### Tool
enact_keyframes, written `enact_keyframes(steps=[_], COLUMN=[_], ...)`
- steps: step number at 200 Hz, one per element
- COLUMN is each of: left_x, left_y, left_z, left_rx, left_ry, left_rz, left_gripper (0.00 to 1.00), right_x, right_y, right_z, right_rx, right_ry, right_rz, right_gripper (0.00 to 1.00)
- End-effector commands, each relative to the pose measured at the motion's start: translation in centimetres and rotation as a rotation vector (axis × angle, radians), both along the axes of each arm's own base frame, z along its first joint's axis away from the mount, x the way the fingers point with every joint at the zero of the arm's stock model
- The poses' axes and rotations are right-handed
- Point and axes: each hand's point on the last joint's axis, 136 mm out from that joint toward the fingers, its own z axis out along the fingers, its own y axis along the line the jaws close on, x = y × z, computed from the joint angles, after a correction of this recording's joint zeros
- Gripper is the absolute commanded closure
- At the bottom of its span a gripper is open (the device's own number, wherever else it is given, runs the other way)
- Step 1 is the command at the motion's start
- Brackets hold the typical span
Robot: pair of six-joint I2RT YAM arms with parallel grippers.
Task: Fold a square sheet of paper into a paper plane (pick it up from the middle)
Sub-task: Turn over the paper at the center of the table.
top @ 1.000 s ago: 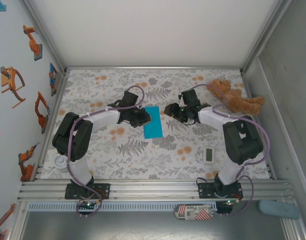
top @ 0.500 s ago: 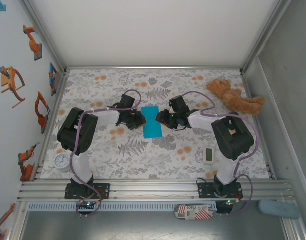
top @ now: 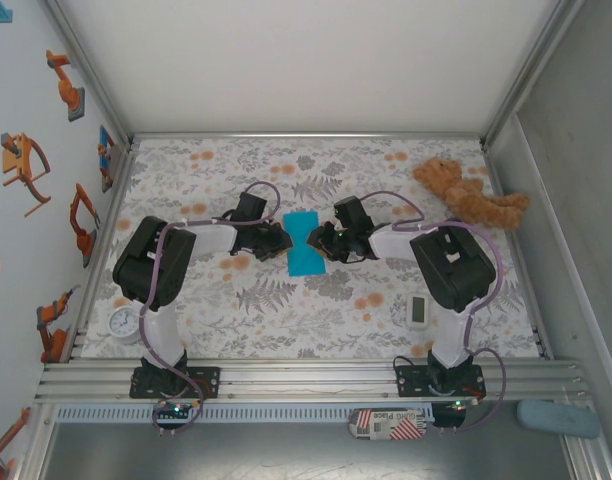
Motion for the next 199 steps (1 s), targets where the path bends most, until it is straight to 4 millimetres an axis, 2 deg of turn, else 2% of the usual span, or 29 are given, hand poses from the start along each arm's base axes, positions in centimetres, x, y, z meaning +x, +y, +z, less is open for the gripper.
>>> enact_keyframes(steps=[1,40,95,131,178,199], left_x=[-2.0,-2.1,-2.0,-2.3,-2.3,-2.0], left_y=[2.0,2.0,2.1,2.3,2.3,2.3], left_z=[-3.0,-2.9,-2.9,-2.9,-2.7,-1.9], left_rx=[0.086,0.081,0.082,0.088,0.086,0.078], left_ry=[0.091,0.087,0.088,0.089,0.085,0.064], left_rz=[0.035,0.034,0.042,0.041,0.041,0.046], left_gripper=[0.84,0.84,0.84,0.85,0.86,0.85], right_x=[-0.2,-0.3,-0.2,-0.4,-0.7,-0.7], right_y=[0.1,0.6,1.0,1.4,2.5,2.7], right_z=[-0.6,-0.8,0.0,-0.3,-0.5,-0.6], right_rx=[-0.01,0.004,0.057,0.082,0.107,0.119], right_ry=[0.013,0.018,-0.008,-0.029,-0.048,-0.054], right_rz=[-0.02,-0.019,-0.03,-0.022,0.013,0.018], right_gripper=[0.65,0.66,0.71,0.81,0.85,0.9])
